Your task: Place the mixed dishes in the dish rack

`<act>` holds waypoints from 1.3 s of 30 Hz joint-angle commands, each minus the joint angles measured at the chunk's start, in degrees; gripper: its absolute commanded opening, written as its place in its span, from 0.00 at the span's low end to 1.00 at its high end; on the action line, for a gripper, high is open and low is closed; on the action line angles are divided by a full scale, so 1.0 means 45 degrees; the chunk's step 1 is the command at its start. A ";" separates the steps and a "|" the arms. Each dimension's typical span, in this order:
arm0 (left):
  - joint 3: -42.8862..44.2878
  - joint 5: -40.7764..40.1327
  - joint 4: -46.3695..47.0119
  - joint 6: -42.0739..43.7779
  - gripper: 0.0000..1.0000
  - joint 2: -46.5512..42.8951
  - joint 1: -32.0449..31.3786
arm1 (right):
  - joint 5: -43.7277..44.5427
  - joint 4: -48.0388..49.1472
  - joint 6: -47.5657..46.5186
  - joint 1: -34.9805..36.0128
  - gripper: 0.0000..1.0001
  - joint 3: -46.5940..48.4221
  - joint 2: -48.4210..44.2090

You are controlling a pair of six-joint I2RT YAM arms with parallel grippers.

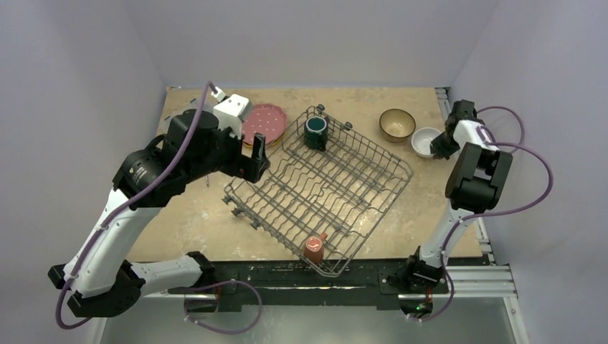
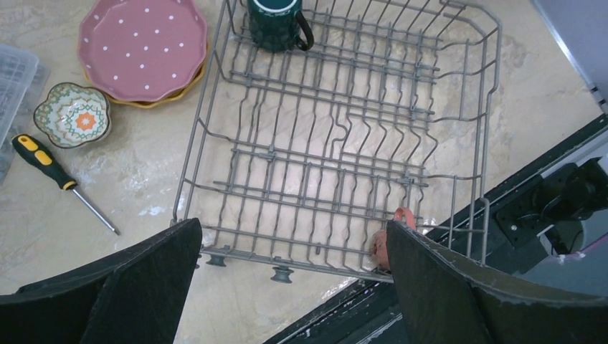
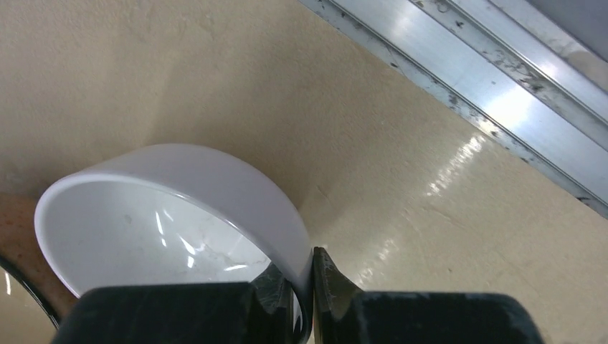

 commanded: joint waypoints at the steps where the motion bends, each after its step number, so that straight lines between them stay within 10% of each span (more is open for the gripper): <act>1: 0.1408 0.0203 -0.0546 -0.0510 1.00 0.0278 0.0080 | 0.1574 -0.0746 -0.0199 -0.0047 0.00 -0.0325 -0.1831; 11: 0.2342 0.1817 -0.0564 -0.3955 1.00 0.2200 0.0136 | -0.2376 0.1315 -0.1486 0.1237 0.00 -0.3159 -0.8355; 19: -0.3139 0.5512 0.5187 -0.9565 1.00 0.0540 0.0412 | -0.8645 0.3081 -0.1219 0.6445 0.00 -0.4729 -0.9843; 29: -0.7333 0.5772 0.9993 -1.2713 0.99 -0.2000 0.0392 | -1.4465 1.2200 0.6298 0.8084 0.00 -0.9775 -1.2000; 39: -0.5343 0.6743 1.0310 -1.2000 1.00 -0.0458 0.0272 | -1.4725 0.9715 0.4202 0.9458 0.00 -0.8538 -1.1995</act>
